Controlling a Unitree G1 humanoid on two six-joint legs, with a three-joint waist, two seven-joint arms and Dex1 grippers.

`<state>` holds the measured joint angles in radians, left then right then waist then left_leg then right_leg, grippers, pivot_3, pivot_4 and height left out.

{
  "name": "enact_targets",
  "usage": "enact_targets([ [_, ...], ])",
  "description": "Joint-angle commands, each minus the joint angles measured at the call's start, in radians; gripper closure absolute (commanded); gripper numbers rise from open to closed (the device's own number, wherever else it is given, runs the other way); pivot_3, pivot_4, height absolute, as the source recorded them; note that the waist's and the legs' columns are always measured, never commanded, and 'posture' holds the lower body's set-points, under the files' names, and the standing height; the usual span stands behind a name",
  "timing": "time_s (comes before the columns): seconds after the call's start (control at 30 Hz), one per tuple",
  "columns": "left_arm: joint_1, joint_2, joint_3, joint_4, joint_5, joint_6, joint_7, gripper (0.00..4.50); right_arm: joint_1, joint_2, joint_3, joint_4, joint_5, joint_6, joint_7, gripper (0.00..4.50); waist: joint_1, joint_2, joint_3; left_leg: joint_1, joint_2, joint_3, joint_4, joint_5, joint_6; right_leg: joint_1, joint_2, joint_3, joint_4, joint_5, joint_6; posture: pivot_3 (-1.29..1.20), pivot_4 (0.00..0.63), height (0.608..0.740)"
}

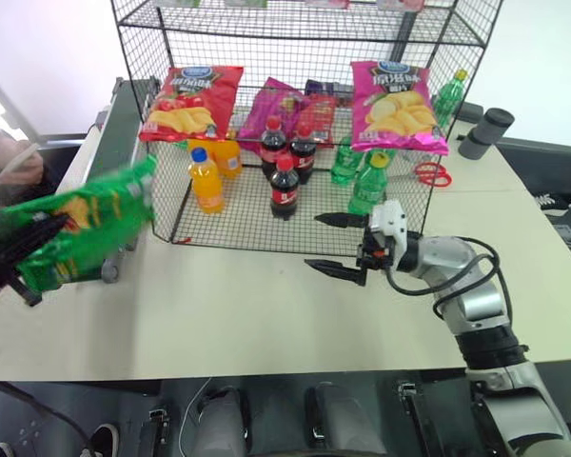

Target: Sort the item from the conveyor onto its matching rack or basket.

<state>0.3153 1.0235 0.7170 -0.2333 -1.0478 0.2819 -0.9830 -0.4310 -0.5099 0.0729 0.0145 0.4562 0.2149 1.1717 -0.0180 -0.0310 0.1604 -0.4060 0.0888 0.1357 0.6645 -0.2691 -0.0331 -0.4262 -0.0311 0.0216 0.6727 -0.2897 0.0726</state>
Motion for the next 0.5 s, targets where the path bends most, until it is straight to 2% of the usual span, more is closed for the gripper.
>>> enact_targets([
  [0.03, -0.046, 0.008, -0.017, -0.113, -0.142, 0.15, -0.019, 4.46, 0.019, -0.04, -0.023, -0.091, 0.094, 0.114, 0.039, 0.0, 0.004, 0.0, 0.0, 0.0, 0.0, -0.001, 0.0, 0.0, 0.0, 0.0, 0.0, 0.0, 0.0, 0.0, 0.0, 0.0, 0.15, 0.74],
  [0.1, -0.117, -0.007, -0.098, -0.156, -0.232, 0.233, -0.003, 4.46, 0.042, -0.069, -0.035, -0.144, 0.168, 0.225, 0.048, 0.0, 0.009, 0.0, 0.0, 0.0, -0.001, -0.001, 0.0, 0.0, 0.0, 0.001, 0.0, 0.0, 0.0, 0.0, 0.0, 0.0, 0.15, 0.74],
  [0.17, -0.206, -0.054, -0.208, -0.177, -0.208, 0.247, 0.002, 4.46, 0.064, -0.115, -0.042, -0.188, 0.243, 0.353, 0.06, 0.0, 0.007, 0.0, 0.0, 0.0, -0.001, -0.002, 0.001, 0.0, 0.0, 0.002, 0.0, 0.0, -0.001, 0.0, 0.0, 0.0, 0.15, 0.74],
  [0.2, -0.245, -0.08, -0.249, -0.168, -0.173, 0.241, 0.01, 4.46, 0.077, -0.13, -0.036, -0.194, 0.228, 0.346, 0.069, 0.0, 0.006, 0.001, 0.0, 0.0, -0.002, -0.002, 0.001, 0.0, 0.0, 0.002, 0.0, 0.001, 0.0, 0.0, 0.0, 0.0, 0.15, 0.74],
  [0.3, -0.318, -0.14, -0.302, -0.105, -0.112, 0.239, 0.002, 4.46, 0.088, -0.142, -0.017, -0.18, 0.127, 0.247, 0.051, 0.0, -0.001, 0.0, -0.001, 0.0, -0.002, -0.003, 0.001, 0.0, 0.0, 0.002, 0.002, 0.001, 0.0, 0.0, 0.0, 0.0, 0.15, 0.74],
  [0.4, -0.422, -0.217, -0.354, -0.065, -0.148, 0.274, 0.013, 4.46, 0.09, -0.112, -0.094, -0.198, 0.262, 0.384, -0.017, 0.0, 0.001, 0.0, 0.0, 0.001, -0.001, -0.003, 0.001, 0.0, 0.0, 0.001, 0.003, 0.002, 0.0, 0.0, 0.0, 0.0, 0.15, 0.74],
  [0.5, -0.491, -0.221, -0.405, -0.034, -0.122, 0.32, -0.047, 4.46, 0.107, -0.085, -0.124, -0.197, 0.342, 0.469, -0.047, 0.0, 0.004, 0.0, 0.0, 0.0, -0.001, -0.004, 0.001, 0.001, -0.001, 0.001, 0.003, 0.002, 0.0, 0.0, 0.0, 0.0, 0.15, 0.74],
])
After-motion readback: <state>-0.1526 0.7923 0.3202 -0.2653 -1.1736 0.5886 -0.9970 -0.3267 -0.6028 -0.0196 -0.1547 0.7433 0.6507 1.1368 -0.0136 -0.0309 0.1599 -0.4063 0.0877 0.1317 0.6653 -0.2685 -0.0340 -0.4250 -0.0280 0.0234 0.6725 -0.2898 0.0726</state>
